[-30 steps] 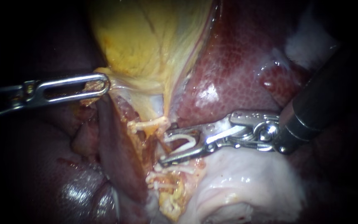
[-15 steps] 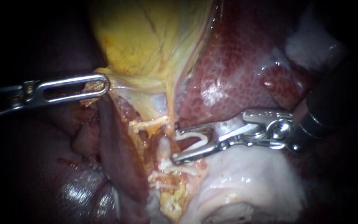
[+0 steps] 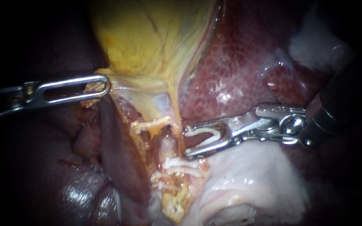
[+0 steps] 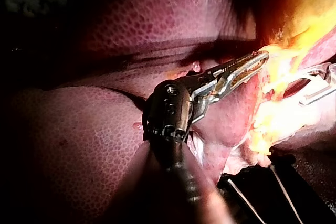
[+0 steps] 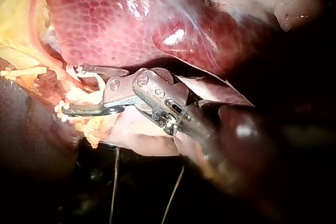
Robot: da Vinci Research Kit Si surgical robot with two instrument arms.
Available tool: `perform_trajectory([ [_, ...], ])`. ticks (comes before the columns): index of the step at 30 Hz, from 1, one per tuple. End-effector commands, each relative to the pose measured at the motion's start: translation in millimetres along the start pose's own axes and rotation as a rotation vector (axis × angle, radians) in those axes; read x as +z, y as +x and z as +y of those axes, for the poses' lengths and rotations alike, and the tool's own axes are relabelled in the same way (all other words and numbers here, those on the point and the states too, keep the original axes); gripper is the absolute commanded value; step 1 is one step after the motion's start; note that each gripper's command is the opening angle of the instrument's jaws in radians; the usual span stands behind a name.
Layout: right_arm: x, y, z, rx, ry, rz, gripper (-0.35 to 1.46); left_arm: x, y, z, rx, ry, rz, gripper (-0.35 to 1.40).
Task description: Clipping third clip right tube
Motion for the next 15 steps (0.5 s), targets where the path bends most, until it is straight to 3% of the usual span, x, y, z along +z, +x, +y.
perform_trajectory([
  [1,0.4,0.0,0.0,0.001,-0.001,0.001,0.52,0.0,0.0,0.0,0.0,0.0,0.0,-0.35],
  [9,3.6,0.0,0.3,-0.002,-0.018,0.006,0.53,0.1,0.0,-0.1,0.0,-0.001,0.0,-0.35],
  [15,5.4,-0.7,-0.4,-0.005,-0.01,0.001,0.54,0.1,0.0,-0.1,0.0,-0.001,-0.001,-0.35],
])
